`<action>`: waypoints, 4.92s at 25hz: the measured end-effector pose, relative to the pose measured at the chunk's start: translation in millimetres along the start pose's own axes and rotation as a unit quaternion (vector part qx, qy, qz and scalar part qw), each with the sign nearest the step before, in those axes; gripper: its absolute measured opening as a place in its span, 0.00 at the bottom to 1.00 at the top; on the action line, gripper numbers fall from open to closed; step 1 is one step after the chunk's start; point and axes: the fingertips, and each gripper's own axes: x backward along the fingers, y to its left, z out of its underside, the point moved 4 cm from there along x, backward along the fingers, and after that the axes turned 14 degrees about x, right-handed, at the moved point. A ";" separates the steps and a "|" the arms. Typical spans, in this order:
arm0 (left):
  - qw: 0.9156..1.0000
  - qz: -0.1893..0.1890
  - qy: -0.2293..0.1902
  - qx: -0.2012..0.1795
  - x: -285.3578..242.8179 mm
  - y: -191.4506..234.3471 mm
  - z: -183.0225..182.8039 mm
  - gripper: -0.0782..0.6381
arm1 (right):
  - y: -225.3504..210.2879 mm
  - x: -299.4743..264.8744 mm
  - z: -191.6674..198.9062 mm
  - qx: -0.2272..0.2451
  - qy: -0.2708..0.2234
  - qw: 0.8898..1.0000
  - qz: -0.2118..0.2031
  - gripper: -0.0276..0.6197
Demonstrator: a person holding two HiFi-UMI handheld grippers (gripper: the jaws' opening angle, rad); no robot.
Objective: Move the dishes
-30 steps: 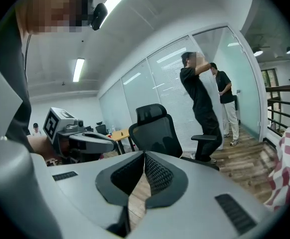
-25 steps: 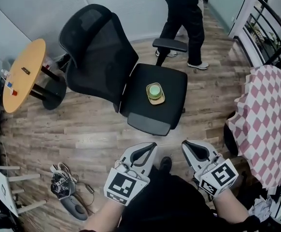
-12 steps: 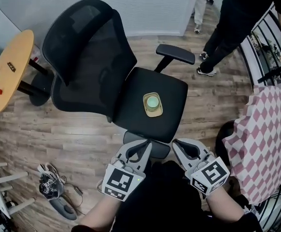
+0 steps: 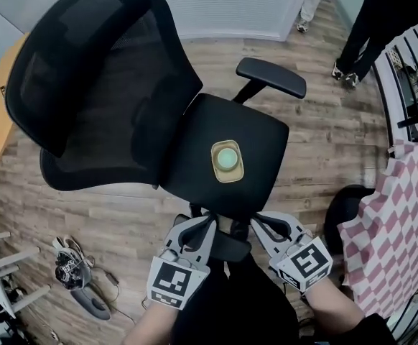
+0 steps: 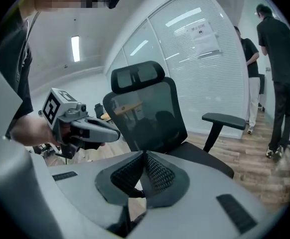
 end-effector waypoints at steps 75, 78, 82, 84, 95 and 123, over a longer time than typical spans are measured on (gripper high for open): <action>0.960 0.174 0.121 -0.182 -24.7 -47.9 -6.3 0.12 | 21.7 -0.4 40.1 0.244 0.332 0.910 0.048 0.10; 0.946 0.219 0.116 -0.207 -23.6 -91.9 -3.6 0.12 | 31.1 54.4 47.6 0.217 0.342 0.909 0.096 0.10; 0.937 0.249 0.109 -0.220 -17.3 -158.5 17.3 0.12 | 64.8 127.2 70.7 0.176 0.339 0.915 0.131 0.10; 0.931 0.265 0.107 -0.226 -14.0 -197.5 33.8 0.12 | 84.7 166.0 87.2 0.168 0.343 0.912 0.150 0.10; 0.862 0.389 0.129 -0.298 29.7 -412.7 164.0 0.12 | 205.4 366.5 172.4 0.085 0.353 0.893 0.265 0.10; 0.785 0.458 0.165 -0.384 -169.0 -644.3 114.0 0.12 | -11.4 610.6 285.6 -0.065 0.361 0.850 0.379 0.10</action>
